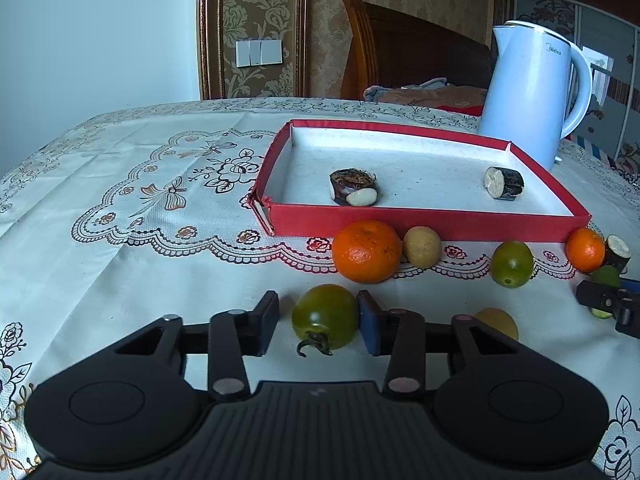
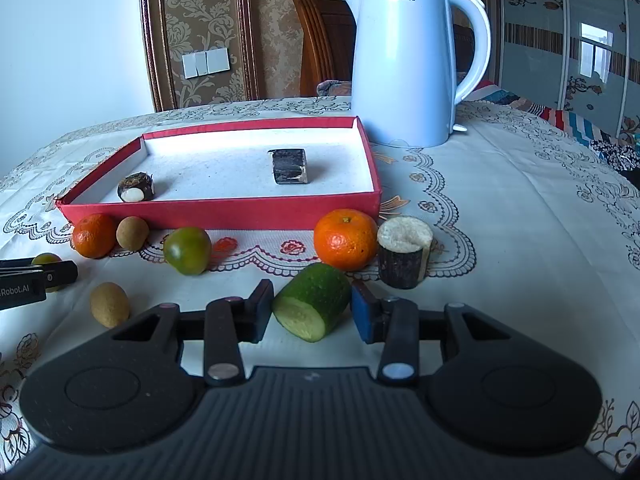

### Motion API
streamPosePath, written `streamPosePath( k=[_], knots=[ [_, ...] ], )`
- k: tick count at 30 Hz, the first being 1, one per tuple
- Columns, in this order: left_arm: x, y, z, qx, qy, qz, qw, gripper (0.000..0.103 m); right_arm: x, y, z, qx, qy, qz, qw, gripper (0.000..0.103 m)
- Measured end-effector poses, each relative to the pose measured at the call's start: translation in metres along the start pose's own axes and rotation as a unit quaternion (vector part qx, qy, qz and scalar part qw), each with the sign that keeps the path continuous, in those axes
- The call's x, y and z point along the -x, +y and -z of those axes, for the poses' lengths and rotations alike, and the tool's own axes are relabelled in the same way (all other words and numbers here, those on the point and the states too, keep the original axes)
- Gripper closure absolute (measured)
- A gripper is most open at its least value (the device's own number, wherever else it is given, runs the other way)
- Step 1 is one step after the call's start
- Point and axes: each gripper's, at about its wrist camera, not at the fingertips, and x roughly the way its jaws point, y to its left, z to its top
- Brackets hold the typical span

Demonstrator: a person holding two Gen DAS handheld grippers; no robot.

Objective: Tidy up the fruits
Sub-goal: 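Close the left tool on the green tomato while the right tool grips the cucumber piece, then carry the tomato and cucumber into the red tray and open both tools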

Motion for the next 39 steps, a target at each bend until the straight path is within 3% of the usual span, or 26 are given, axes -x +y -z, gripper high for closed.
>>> streamPosePath(
  k=[2,26,39],
  knots=[
    [0.0,0.002,0.0,0.006,0.0,0.006,1.0,0.07,0.0,0.0,0.0,0.0,0.001,-0.001,1.0,0.064],
    [0.011,0.001,-0.01,0.001,-0.024,0.008,0.9997,0.071,0.008,0.005,-0.003,0.017,-0.018,-0.004,1.0,0.064],
    [-0.003,-0.024,-0.041,-0.021,-0.027,0.017,0.9993,0.071,0.007,0.018,-0.038,0.051,-0.061,0.003,0.997,0.064]
  ],
)
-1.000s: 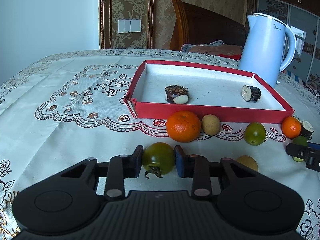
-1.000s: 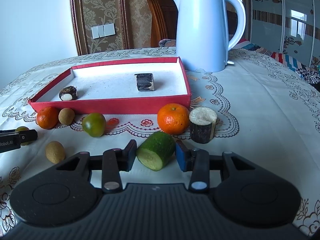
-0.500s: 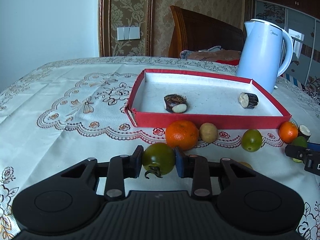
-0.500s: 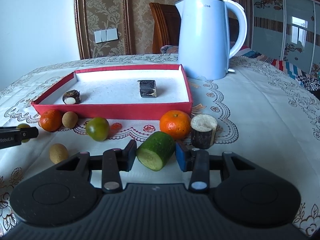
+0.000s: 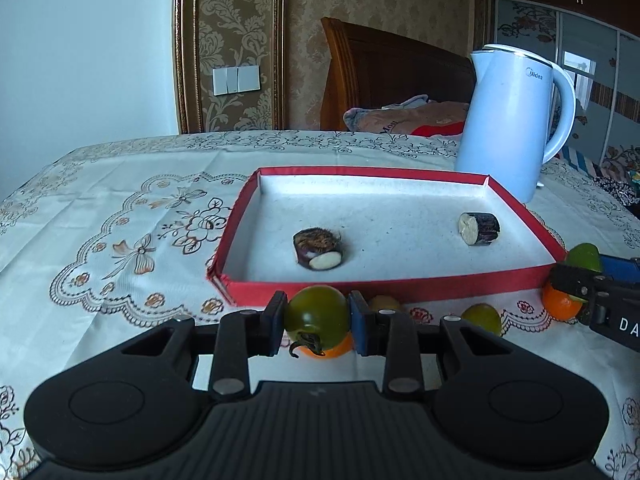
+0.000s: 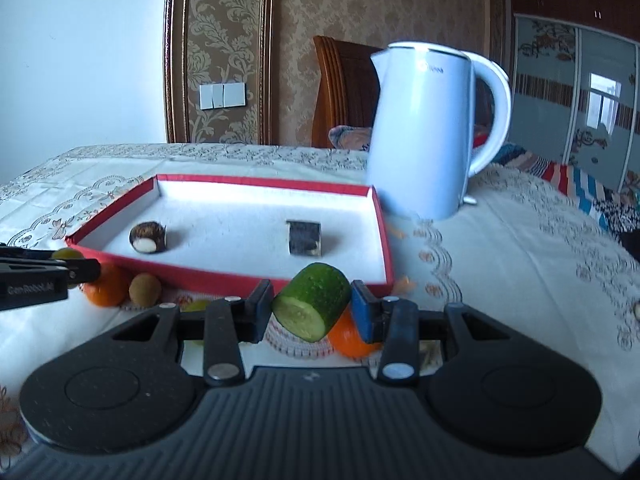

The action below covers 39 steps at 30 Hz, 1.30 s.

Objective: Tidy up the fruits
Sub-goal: 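Carry the tomato and cucumber into the red tray and open both tools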

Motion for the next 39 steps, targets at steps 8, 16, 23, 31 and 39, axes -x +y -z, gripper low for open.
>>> streamPosePath(
  k=[8,16,23,31,39],
  knots=[
    [-0.018,-0.007,-0.012,0.001,0.001,0.0,1.0,0.071,-0.022,0.008,-0.015,0.008,-0.003,0.001,1.0,0.064],
    [-0.032,-0.012,-0.023,0.0,-0.002,0.002,1.0,0.071,-0.049,0.005,-0.026,-0.006,0.01,0.002,1.0,0.064],
    [-0.053,-0.021,-0.031,-0.006,0.008,-0.001,1.0,0.071,-0.076,0.005,-0.029,-0.007,0.033,0.011,0.999,0.063],
    [-0.078,-0.019,-0.044,0.006,0.013,-0.012,0.9998,0.071,-0.104,0.001,-0.028,-0.024,0.066,0.009,0.997,0.064],
    [-0.097,-0.022,-0.056,0.009,0.011,-0.029,0.9995,0.071,-0.123,-0.003,-0.032,-0.035,0.081,0.017,0.996,0.064]
  ],
)
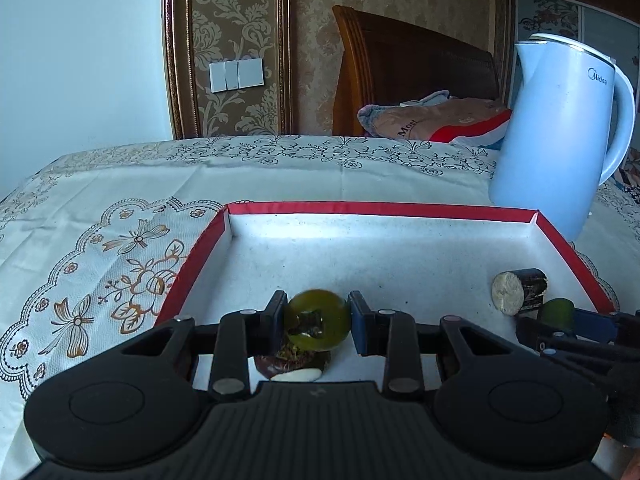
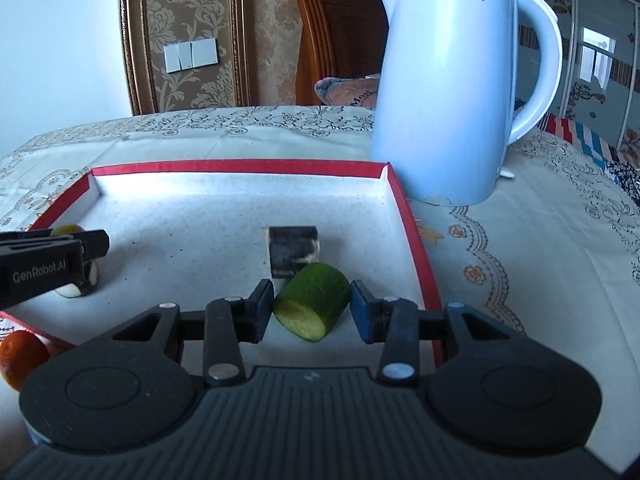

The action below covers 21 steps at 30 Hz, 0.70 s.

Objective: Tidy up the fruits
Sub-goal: 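Carry the tomato and cucumber into the red tray and open both tools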

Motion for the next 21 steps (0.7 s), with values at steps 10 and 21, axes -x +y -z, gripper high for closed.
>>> streamPosePath(
  k=[10,21],
  knots=[
    [-0.021,-0.016,0.0,-0.027,0.001,-0.026,0.9993,0.07,-0.02,-0.001,-0.011,-0.013,0.002,0.022,1.0,0.067],
    [-0.025,-0.016,0.0,-0.017,0.003,-0.022,0.9996,0.064,-0.024,-0.004,-0.014,-0.024,0.004,0.021,0.999,0.066]
  ],
)
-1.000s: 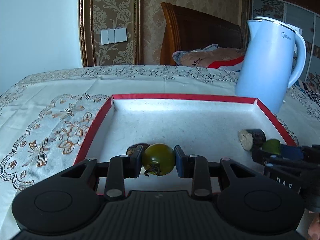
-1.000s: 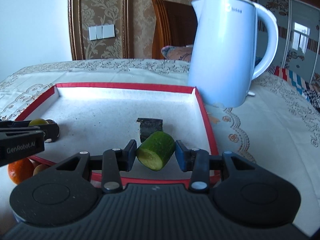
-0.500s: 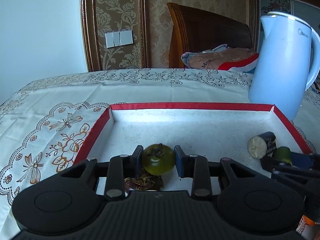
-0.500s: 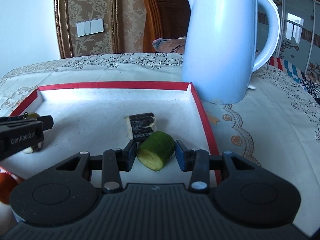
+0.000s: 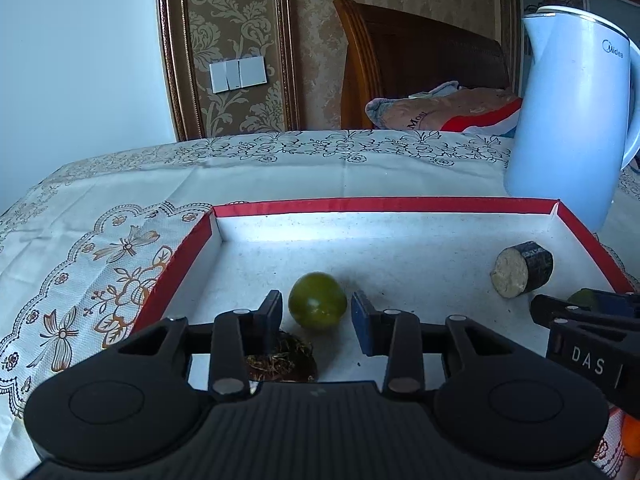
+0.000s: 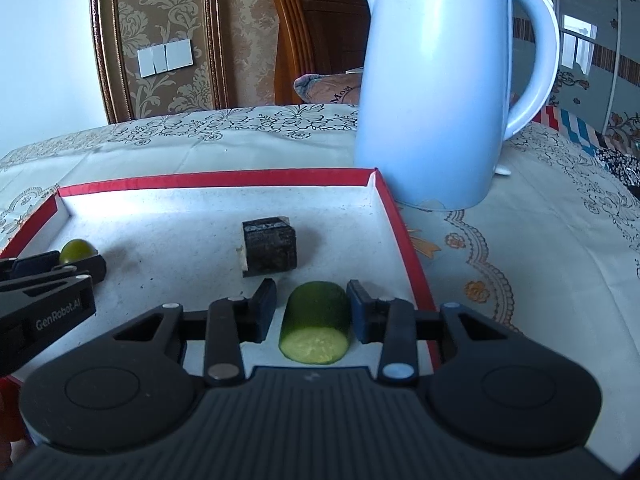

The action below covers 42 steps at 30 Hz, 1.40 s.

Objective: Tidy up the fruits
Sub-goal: 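Carry the tomato and cucumber into the red tray and open both tools, then withdraw both open tools from the tray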

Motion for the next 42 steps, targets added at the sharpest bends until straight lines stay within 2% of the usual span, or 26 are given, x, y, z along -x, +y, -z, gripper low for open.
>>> streamPosePath(
  k=[2,4,6,7,10,14,16,20,22,24,26,28,32,34,38,42],
  knots=[
    [0.0,-0.001,0.0,-0.002,0.0,0.002,1.0,0.062,0.001,0.0,0.0,-0.001,-0.001,0.0,1.0,0.066],
    [0.001,0.0,0.001,-0.001,0.001,0.004,1.0,0.055,0.002,0.0,0.0,-0.001,-0.003,0.0,1.0,0.065],
    [0.001,0.002,0.0,0.007,0.004,0.005,1.0,0.041,0.003,-0.001,0.0,-0.003,-0.004,-0.002,1.0,0.065],
    [0.0,0.004,0.0,0.011,0.005,0.007,0.9999,0.04,0.004,0.0,0.001,-0.001,-0.004,-0.001,1.0,0.065],
    [0.001,0.009,0.0,0.022,0.009,0.011,0.9997,0.039,0.007,0.001,0.001,0.001,-0.007,-0.004,1.0,0.056],
    [0.004,0.011,0.0,0.028,0.012,0.013,0.9995,0.035,0.012,0.001,0.003,0.005,-0.014,-0.003,1.0,0.055],
    [0.005,0.012,0.001,0.027,0.012,0.014,0.9995,0.034,0.014,0.0,0.004,0.001,-0.015,-0.007,1.0,0.041],
    [0.008,0.016,0.001,0.032,0.013,0.026,0.9991,0.034,0.021,0.0,0.006,0.009,-0.025,-0.005,1.0,0.037],
    [0.008,0.019,0.0,0.04,0.017,0.031,0.9986,0.034,0.024,0.0,0.007,0.011,-0.032,0.0,0.999,0.022],
    [0.01,0.022,0.0,0.046,0.019,0.033,0.9982,0.034,0.028,-0.001,0.008,0.009,-0.039,0.001,0.999,0.017],
    [0.011,0.025,0.0,0.053,0.02,0.034,0.9979,0.034,0.032,-0.002,0.01,0.008,-0.044,0.0,0.999,0.015],
    [0.011,0.026,0.0,0.056,0.023,0.032,0.9976,0.034,0.033,-0.003,0.011,0.006,-0.045,0.0,0.999,0.008],
    [0.014,0.027,0.001,0.054,0.024,0.027,0.9979,0.034,0.036,-0.003,0.013,0.005,-0.053,-0.008,0.999,0.006],
    [0.018,0.029,0.002,0.055,0.019,0.024,0.998,0.034,0.041,-0.004,0.014,0.002,-0.065,-0.005,0.998,0.002],
    [0.03,0.032,0.003,0.056,0.005,0.025,0.9981,0.034,0.049,-0.011,0.015,-0.016,-0.072,-0.011,0.997,0.002],
    [0.032,0.028,0.006,0.043,0.008,0.023,0.9988,0.034,0.047,-0.014,0.016,-0.021,-0.069,-0.008,0.997,0.002]
  ],
)
